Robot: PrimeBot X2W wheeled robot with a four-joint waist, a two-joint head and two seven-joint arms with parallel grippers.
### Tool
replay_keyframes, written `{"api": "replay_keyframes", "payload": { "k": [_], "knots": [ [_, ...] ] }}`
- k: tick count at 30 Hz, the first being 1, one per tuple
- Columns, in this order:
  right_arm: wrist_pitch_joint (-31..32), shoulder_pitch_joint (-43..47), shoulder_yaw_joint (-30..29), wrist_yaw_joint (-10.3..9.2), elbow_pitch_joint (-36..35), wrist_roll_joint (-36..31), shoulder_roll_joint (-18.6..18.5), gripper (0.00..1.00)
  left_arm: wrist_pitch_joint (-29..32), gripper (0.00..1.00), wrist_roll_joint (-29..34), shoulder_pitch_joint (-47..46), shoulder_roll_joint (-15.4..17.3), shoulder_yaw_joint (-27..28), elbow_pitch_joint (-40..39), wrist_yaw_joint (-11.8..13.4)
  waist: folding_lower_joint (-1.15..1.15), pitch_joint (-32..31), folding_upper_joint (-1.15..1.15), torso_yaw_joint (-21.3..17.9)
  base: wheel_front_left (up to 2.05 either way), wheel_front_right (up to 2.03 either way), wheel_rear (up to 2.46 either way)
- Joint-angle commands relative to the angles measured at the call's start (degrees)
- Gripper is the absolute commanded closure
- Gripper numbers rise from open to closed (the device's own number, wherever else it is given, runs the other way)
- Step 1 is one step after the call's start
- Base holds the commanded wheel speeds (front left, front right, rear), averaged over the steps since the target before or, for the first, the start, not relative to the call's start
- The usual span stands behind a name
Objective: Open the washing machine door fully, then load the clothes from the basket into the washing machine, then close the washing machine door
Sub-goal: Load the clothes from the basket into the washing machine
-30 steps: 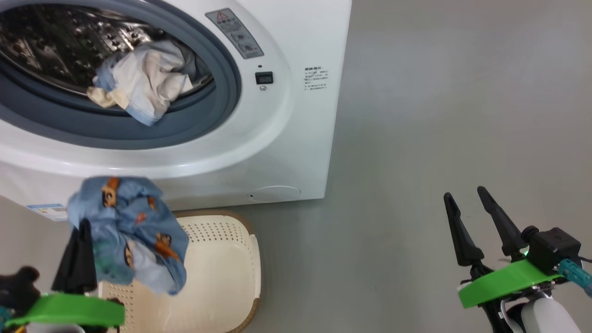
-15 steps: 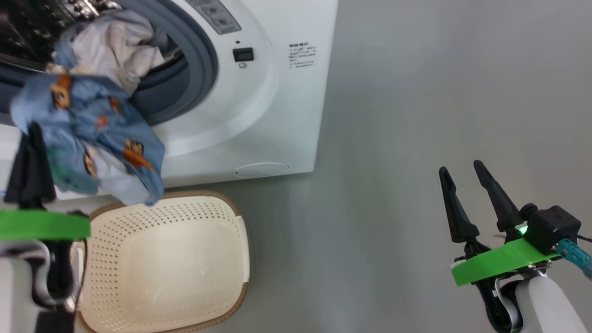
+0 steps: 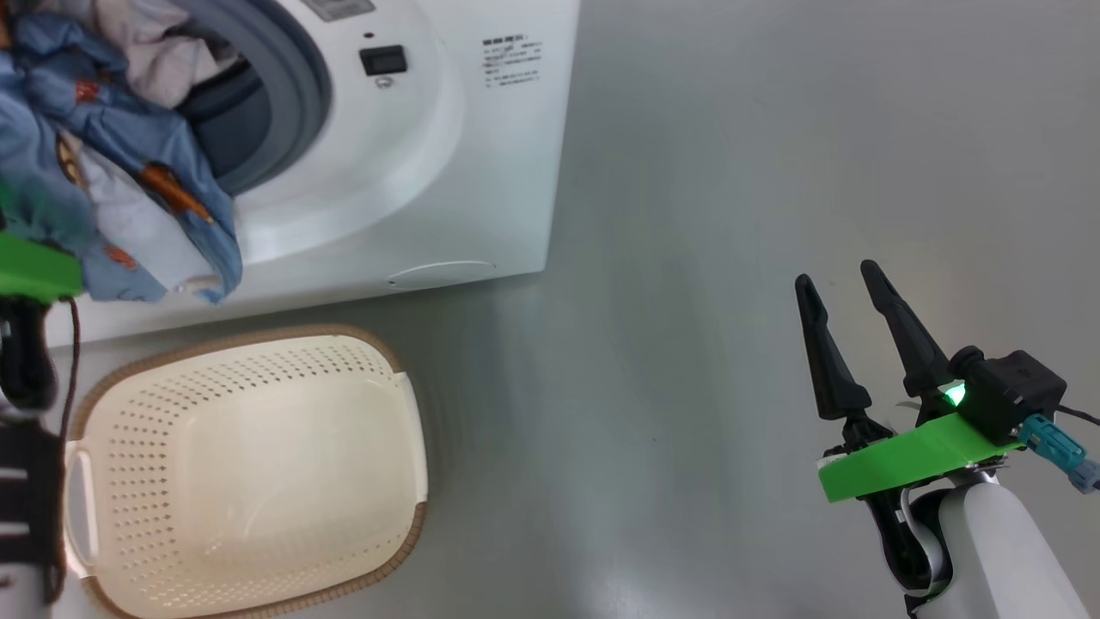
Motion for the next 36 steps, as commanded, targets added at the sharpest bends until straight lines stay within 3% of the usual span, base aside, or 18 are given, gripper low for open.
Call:
{"api": "replay_keyframes", "payload": {
  "k": [1, 16, 23, 30, 36],
  "knots": [
    [-0.4, -0.6, 1.4, 0.08, -1.5, -0.4, 0.3, 0.00, -0.4, 1.00, -0.5, -2.1, 3.3, 1.1, -0.1, -0.1, 0.00, 1.2, 0.00, -1.1, 0.00, 0.00, 0.00],
    [-0.4, -3.4, 4.0, 0.08, -1.6, -0.3, 1.8, 0.00, -0.4, 1.00, -1.7, -19.1, 7.5, -6.6, 18.0, -0.1, 0.00, 5.0, 0.00, -5.1, 0.00, 0.00, 0.00],
    [-0.4, -4.7, 4.5, 0.08, -2.0, -0.5, 2.6, 0.00, -0.4, 1.00, 2.0, -24.0, 9.5, -3.5, 12.1, -0.1, 0.00, 7.9, 0.00, -6.2, 0.00, 0.00, 0.00],
    [-0.4, -5.6, 4.3, 0.08, -2.3, -0.6, 3.0, 0.00, -0.4, 1.00, 8.0, -22.7, 8.1, 4.9, 1.1, -0.1, 0.00, 9.5, 0.00, -6.6, 0.00, 0.00, 0.00],
    [-0.4, -6.0, 4.5, 0.08, -2.1, -0.8, 3.2, 0.00, -0.4, 1.00, 8.4, -20.4, 6.9, 3.6, 6.0, -0.1, 0.00, 9.7, 0.00, -6.4, 0.00, 0.00, 0.00]
  ]
}}
